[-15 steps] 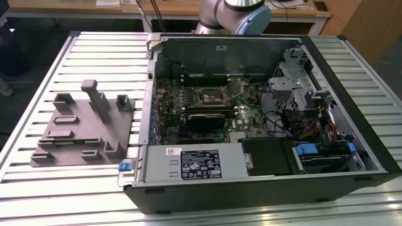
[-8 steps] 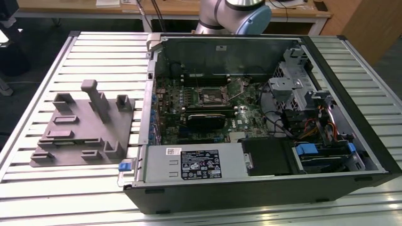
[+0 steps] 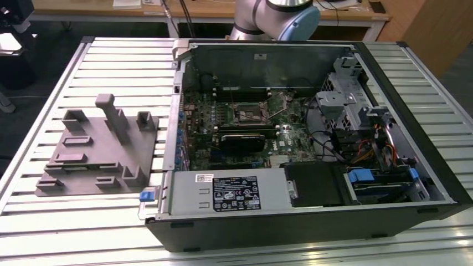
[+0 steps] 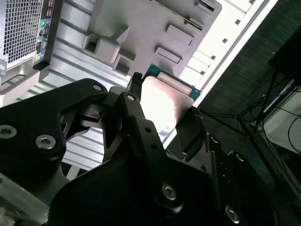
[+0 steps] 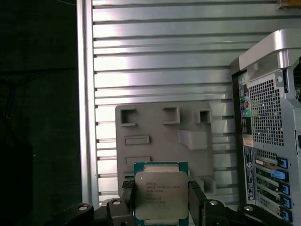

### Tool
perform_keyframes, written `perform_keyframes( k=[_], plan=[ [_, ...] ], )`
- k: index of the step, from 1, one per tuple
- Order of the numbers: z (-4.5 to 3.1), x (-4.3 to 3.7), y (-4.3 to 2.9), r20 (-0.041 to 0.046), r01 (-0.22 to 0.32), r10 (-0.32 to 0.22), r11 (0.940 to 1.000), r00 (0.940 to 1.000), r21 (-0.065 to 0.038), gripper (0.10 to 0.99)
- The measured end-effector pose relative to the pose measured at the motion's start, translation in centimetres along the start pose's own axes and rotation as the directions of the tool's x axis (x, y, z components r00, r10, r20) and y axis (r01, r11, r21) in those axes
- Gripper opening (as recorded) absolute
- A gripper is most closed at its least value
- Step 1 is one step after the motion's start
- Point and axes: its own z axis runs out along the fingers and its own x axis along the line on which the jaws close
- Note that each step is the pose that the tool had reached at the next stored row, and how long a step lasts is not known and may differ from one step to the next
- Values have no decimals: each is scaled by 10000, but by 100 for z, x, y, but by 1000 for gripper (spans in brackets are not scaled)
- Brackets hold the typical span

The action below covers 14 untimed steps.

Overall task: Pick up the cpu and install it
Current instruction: 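Pick up the cpu and move it towards the insertion slot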

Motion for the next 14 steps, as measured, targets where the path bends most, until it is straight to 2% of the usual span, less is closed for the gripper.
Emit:
perform_keyframes(
  k=[14],
  plan=[
    [6, -218, 14, 1, 1, -1, 10000, 10000, -1, 541]
  ],
)
